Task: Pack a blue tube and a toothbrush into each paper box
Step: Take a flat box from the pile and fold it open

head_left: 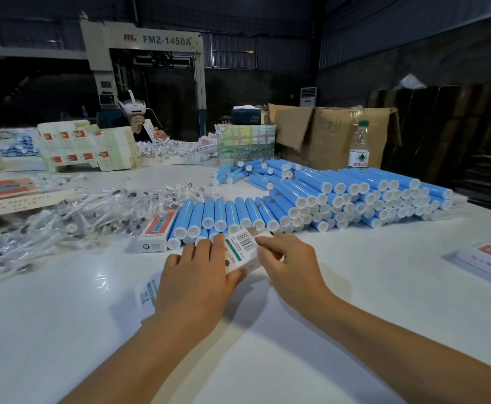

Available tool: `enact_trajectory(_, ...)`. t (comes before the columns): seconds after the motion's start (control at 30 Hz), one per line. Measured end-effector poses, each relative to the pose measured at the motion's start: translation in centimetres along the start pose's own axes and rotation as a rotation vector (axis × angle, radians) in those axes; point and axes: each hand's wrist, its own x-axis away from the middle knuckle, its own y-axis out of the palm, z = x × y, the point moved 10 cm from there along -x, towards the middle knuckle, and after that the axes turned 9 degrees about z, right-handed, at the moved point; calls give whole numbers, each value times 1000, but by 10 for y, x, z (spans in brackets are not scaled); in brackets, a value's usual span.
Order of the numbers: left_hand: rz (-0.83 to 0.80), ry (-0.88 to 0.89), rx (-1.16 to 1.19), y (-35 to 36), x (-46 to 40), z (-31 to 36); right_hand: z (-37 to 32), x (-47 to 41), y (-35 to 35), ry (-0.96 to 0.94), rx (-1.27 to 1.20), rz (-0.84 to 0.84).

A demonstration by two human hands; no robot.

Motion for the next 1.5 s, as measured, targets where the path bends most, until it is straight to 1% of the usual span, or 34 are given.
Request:
enact_trajectory(0.07, 0, 19, 0, 0, 0, 2, 8, -1, 2, 92, -34, -14)
enact_trajectory(0.13, 3, 34, -7, -1, 1, 5, 14, -3, 6, 157, -10, -39)
enact_trajectory(0.27, 10, 61, -26, -3, 2, 14, 17, -4, 11, 201, 72, -88)
enact_trajectory(0.63, -3, 65, -79, 0, 5, 20, 17, 0, 12, 240, -16, -17)
enact_trajectory(0.73, 3, 61, -74, -1, 4, 20, 16, -1, 11, 203, 1, -18)
enact_trajectory(0.83, 14, 36, -42, -3, 2, 14, 8, -4, 10, 90, 122, -44)
enact_trajectory(0.9, 20, 6, -18, -4, 0, 7, 8, -10, -2, 61, 137, 33)
enact_trajectory(0.97, 27, -27, 4, -6, -1, 1, 20, -14, -17, 148, 42, 134)
enact_trajectory(1.0, 31, -37, 13, -6, 0, -1, 30, -14, -17, 255, -56, 127)
enact_trajectory(1.03, 34, -38, 21, -6, 0, -1, 40, -11, -9, 395, -190, 77)
enact_trajectory(1.1, 32, -15, 32, -6, 1, 3, 53, 4, 21, 699, -540, -109)
enact_trajectory(1.13, 27, 3, 31, -5, 2, 6, 50, 11, 33, 808, -705, -181)
enact_trajectory(1.17, 20, 23, 24, -4, 2, 9, 45, 14, 40, 853, -820, -216)
enact_trajectory(1.2, 11, 40, 12, -2, 2, 11, 42, 15, 41, 844, -847, -223)
enact_trajectory(1.23, 1, 52, 4, 0, 2, 13, 41, 14, 40, 797, -811, -202)
enact_trajectory(1.27, -10, 59, 1, 1, 2, 14, 39, 12, 36, 696, -682, -178)
enact_trajectory(1.37, -30, 49, -11, 4, 2, 18, 18, 8, 25, 254, -29, -144)
enact_trajectory(1.4, -26, 45, -18, 4, 2, 18, 12, 9, 28, 160, 98, -147)
enact_trajectory(1.43, -26, 44, -24, 3, 3, 19, 9, 11, 30, 119, 137, -150)
enact_trajectory(1.5, -34, 50, -32, 3, 5, 19, 8, 12, 32, 125, 57, -163)
